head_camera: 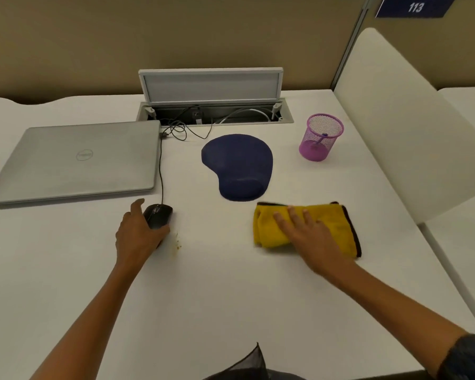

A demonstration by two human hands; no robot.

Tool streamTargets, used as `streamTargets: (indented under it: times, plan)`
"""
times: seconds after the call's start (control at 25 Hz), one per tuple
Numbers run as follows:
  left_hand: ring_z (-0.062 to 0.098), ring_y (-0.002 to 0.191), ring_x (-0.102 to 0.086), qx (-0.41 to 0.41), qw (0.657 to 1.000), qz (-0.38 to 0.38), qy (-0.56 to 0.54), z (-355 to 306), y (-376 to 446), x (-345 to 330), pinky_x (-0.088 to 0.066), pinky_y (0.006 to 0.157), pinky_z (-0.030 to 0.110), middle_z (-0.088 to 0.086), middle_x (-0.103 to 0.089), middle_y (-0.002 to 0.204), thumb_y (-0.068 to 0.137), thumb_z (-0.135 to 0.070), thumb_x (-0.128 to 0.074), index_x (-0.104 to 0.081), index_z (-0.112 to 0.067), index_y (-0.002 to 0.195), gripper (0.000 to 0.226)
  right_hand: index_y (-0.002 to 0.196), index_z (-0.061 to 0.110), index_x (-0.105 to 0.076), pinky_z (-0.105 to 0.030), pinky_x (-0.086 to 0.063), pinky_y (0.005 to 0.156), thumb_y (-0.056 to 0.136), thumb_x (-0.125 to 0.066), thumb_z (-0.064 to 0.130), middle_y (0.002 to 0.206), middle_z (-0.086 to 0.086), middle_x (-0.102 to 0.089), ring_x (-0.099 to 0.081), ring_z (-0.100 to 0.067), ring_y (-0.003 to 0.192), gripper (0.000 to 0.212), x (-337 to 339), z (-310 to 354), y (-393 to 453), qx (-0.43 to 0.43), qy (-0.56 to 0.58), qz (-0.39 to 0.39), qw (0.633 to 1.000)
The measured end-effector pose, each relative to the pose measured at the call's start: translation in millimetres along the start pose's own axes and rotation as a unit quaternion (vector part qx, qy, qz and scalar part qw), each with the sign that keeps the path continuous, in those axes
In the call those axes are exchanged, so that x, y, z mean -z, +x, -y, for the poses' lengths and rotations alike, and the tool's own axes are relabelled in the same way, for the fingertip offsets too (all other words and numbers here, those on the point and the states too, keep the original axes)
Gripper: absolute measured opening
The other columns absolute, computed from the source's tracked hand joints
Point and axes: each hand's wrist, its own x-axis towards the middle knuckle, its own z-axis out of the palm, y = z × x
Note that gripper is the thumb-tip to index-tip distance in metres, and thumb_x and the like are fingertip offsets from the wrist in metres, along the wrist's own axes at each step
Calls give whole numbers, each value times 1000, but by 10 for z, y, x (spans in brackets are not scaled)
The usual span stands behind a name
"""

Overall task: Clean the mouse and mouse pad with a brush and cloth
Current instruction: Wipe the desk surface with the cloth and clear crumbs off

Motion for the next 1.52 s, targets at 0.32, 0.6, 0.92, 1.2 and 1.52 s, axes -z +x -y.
streamTargets:
  times: [0.32,0.6,0.92,1.2,1.52]
  plan:
    - [28,109,-53,-53,993,-35,-101,-41,49,356,-44,89,38,13,-53,124,67,-22,-81,-35,-18,136,83,136,23,-43,-38,-46,82,92,-50,17,121,-11,-61,-58,-34,104,45,558,-227,527,-136,119,-116,977]
    - [18,98,-51,-46,983,-44,-171,117,114,568,-49,87,39,9,-54,122,69,-20,-80,-36,-20,135,79,135,34,-45,-30,-39,81,90,-52,13,131,-3,-49,-43,-22,116,50,446,390,251,60,133,-28,989]
    - [14,91,-53,-51,962,-81,-254,22,195,855,-48,64,17,-1,-49,108,70,-31,-78,-38,-22,131,74,132,20,-49,-40,-44,90,87,-61,11,124,-10,-50,-41,-28,116,47,1185,1335,1497,86,176,-139,971]
    - [21,102,-56,-62,974,-54,-210,72,240,764,-53,87,43,9,-54,122,70,-33,-78,-37,-22,132,76,120,41,-59,-46,-22,106,90,-57,20,132,0,-48,-37,-25,127,36,590,1936,1426,60,220,-50,972]
    - [20,100,-56,-44,977,-48,-203,139,50,473,-52,88,44,8,-56,119,68,-35,-79,-39,-22,132,76,105,35,-68,-52,-12,105,80,-54,-2,128,7,-54,-34,-15,131,46,575,1685,522,262,213,69,939]
